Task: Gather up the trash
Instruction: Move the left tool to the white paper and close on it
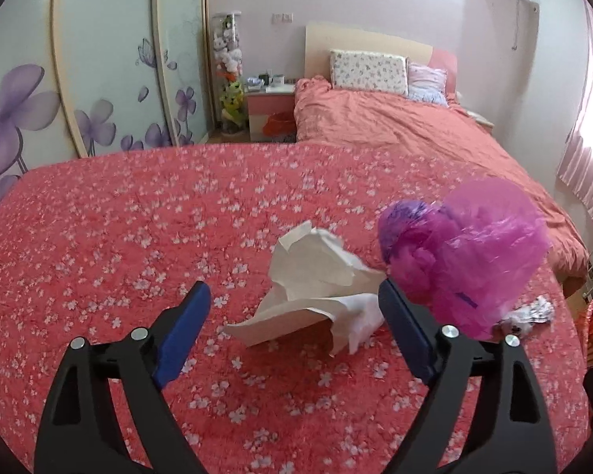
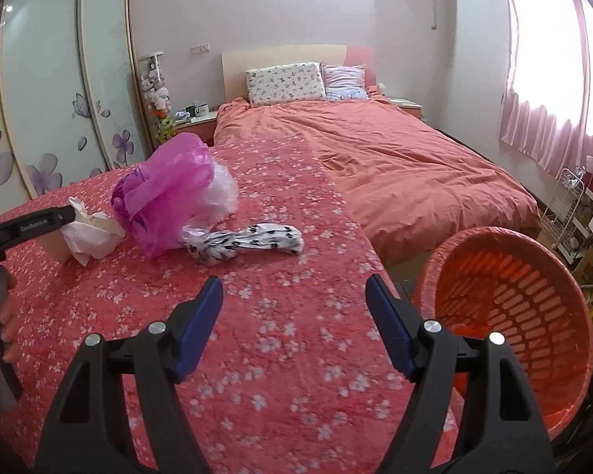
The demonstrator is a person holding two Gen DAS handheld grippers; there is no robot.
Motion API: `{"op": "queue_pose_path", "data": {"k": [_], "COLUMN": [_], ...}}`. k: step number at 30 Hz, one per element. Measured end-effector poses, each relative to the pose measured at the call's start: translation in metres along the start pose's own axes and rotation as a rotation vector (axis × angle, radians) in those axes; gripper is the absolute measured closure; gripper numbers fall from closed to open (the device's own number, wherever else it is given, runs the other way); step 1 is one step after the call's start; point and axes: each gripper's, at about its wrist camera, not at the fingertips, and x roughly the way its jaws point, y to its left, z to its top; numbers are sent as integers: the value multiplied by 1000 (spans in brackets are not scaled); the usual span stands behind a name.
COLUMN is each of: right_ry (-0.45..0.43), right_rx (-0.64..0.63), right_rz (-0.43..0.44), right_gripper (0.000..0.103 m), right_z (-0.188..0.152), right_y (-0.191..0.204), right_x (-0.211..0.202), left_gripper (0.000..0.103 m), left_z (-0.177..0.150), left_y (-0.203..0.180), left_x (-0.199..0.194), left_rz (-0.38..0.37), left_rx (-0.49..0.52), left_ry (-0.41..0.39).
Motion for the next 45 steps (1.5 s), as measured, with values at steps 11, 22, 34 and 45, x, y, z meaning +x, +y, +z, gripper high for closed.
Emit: {"op": "queue_pose_path", "data": {"k": [11,22,34,45], "right_ry": [23,28,42,41], "right_rx": [-22,-15,-37,-38], "right_rz": [7,21,49,63], "right_gripper": [30,30,30,30], "right_z": [-2,5,7,8], "right_y": [11,18,36,35], "right_x": [14,28,36,36], "left_gripper": [29,59,91,73], "left_z": [-5,-9,-12,0], "left_y": [-1,16,40,61], "left_x": [16,12,11,14], "left_rz": [-46,-40,-83,-93], "left_rx": [-21,-15,-45,-83], "left_ry": [20,-9,-13,-38]}}
